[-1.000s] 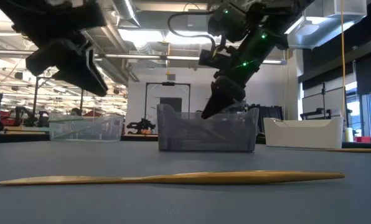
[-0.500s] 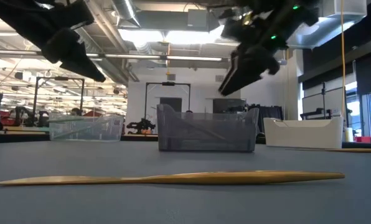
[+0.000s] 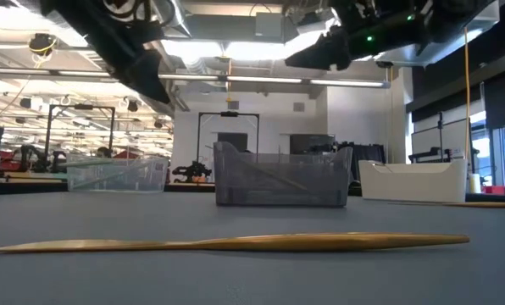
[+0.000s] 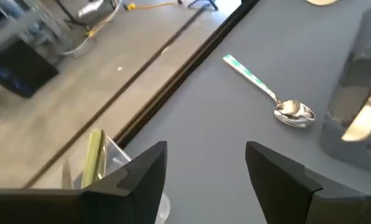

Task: Sort silverware by color (type)
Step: Put the green spoon into the white bin

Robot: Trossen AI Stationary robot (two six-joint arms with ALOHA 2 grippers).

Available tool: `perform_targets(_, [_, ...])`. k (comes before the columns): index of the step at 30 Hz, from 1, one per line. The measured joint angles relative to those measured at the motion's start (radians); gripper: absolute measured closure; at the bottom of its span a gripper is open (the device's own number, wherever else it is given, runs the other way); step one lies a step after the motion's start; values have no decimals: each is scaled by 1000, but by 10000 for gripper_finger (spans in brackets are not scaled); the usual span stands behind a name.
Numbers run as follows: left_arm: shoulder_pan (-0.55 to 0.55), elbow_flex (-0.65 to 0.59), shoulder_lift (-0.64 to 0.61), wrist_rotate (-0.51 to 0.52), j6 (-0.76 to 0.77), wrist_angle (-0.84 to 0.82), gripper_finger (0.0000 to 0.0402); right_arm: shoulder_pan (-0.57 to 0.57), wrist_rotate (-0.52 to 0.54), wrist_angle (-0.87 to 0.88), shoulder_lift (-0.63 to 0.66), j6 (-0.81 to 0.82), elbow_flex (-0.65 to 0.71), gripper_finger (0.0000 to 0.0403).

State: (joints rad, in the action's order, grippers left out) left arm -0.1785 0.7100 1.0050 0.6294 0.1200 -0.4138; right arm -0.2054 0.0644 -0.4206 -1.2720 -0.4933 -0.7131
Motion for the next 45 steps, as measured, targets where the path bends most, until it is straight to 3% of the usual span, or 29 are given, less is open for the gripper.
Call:
perform_targets(7, [-134, 12, 3, 8, -38, -1, 184, -59, -89, -101, -23, -15, 6, 228])
perform_targets(10, [-189, 12, 9, -36, -10, -11, 184, -57, -92, -99, -23, -16, 6, 228])
perform_targets(20, [-405, 12, 9, -76, 2, -205, 184, -57, -91, -109, -23, -2, -36, 228])
perform_targets(26, [-499, 12, 28, -206, -37, -231, 184, -57, -110, -36, -24, 40, -37, 228])
perform_targets(35, [-583, 11, 111, -291, 4, -293, 184, -57, -109, 53, -24, 48, -36, 228])
perform_targets(38, [-575, 11, 130, -333, -45, -225, 184, -57, -107, 64, -24, 44, -36, 228])
perform_targets(41, [-538, 11, 135, -421, -121, -80, 184, -57, -102, 64, -24, 53, -36, 228])
perform_targets(45, [-483, 11, 138, -443, -127, 151, 184, -57, -102, 65, -24, 58, -36, 228])
